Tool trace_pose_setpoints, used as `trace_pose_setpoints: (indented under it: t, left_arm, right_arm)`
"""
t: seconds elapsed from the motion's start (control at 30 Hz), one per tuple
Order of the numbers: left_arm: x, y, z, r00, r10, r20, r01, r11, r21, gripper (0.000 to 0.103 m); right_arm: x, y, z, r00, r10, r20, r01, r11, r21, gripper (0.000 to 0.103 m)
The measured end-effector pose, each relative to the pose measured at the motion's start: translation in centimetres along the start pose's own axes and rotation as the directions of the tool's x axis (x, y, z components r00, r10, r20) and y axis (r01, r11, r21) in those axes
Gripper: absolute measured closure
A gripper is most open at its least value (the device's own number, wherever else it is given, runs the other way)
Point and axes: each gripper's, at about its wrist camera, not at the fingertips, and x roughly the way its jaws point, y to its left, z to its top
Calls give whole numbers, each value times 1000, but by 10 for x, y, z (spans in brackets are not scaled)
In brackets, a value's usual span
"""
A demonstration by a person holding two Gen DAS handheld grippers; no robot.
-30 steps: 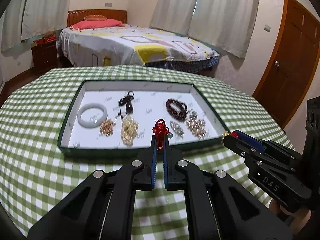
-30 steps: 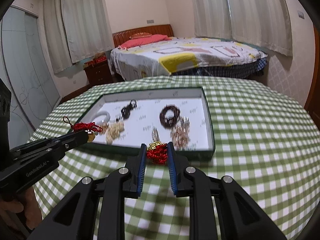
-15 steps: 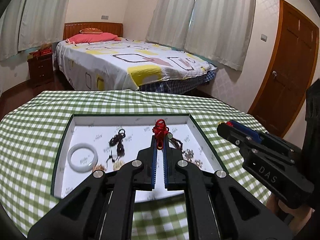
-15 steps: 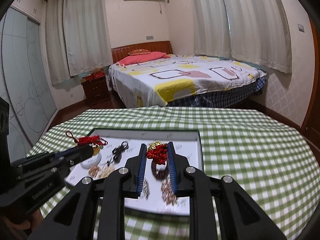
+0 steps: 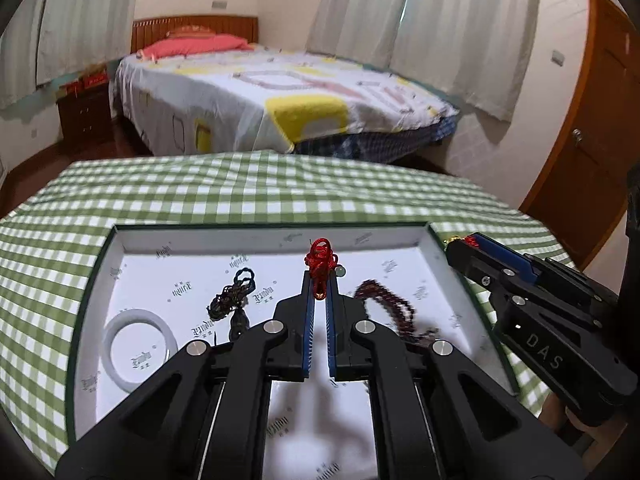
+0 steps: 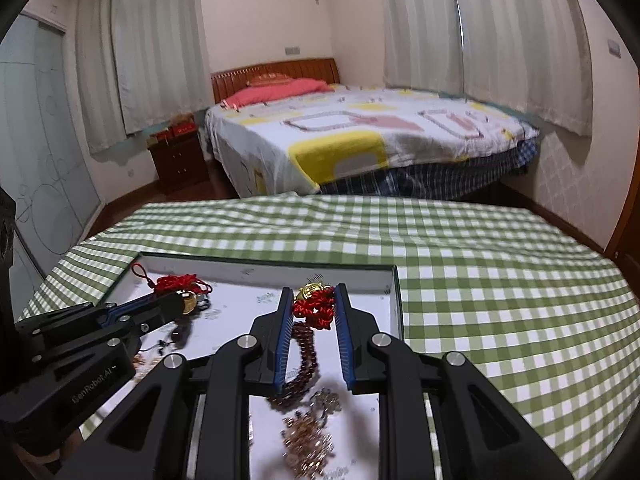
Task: Organize jewelry
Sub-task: 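Lower both red charms into the tray and open both tools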
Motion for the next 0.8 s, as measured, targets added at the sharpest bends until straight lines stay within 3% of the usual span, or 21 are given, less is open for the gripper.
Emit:
trace_pose_setpoints:
  t: [0.33,0.8]
  left_arm:
    - [41,10,1,993,17,-115,-21,999,-32,97]
    - [56,13,1,983,19,-184,-28,999,-44,97]
  right_arm:
    - [42,-10,-1,989,-9,-147,11,1000,16,81]
    - [55,-13,-2,977,-10,-215,13,1000,15,79]
